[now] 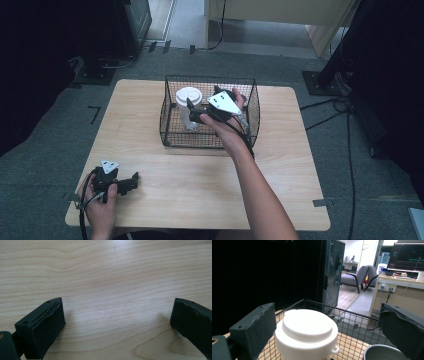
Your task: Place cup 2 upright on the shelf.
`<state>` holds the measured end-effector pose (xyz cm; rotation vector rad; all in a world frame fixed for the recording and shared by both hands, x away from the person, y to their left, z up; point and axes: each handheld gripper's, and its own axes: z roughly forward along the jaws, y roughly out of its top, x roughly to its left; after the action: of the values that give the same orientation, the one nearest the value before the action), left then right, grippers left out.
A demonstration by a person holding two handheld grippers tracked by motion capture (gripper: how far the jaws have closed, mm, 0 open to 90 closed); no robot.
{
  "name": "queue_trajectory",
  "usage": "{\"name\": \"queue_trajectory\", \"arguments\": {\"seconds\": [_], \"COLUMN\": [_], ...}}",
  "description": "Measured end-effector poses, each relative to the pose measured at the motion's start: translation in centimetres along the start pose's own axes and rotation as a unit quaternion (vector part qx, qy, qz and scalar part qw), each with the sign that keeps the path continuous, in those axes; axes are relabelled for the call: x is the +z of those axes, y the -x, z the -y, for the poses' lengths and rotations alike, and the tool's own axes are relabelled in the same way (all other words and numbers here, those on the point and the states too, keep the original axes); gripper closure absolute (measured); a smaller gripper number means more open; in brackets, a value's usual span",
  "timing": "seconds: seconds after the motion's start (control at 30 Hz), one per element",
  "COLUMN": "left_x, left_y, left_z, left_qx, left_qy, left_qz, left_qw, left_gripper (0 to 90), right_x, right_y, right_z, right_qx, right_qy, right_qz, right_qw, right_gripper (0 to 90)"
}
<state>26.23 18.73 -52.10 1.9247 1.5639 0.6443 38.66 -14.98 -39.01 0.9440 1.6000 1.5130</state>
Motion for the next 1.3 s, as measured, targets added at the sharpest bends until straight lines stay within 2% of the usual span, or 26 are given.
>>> {"name": "queue_trajectory", "arguments": {"seconds": [0.53,0.9,1.3], "left_x": [0.0,0.0,0.0], "left_y": [0.0,0.0,0.0], "left_z": [0.0,0.0,0.0], "left_qx": [0.000,0.001,0.000], "left_qy": [0.000,0.000,0.000], "left_qz": [0.000,0.000,0.000], "left_qw": [1.0000,1.0000,1.0000], "left_gripper": [0.0,0.0,0.0], "right_x": [-4.4,-7.6,-11.1], "right_y": [1.3,3.1,4.4], "right_z": [1.5,2.8,4.7], "right_qx": [0.004,0.010,0.010], "right_qy": [-0.004,-0.005,-0.012], "right_qz": [0.004,0.018,0.035], "right_qw": [1.0000,0.9998,0.9993], "right_gripper": [2.2,2.2,2.2]}}
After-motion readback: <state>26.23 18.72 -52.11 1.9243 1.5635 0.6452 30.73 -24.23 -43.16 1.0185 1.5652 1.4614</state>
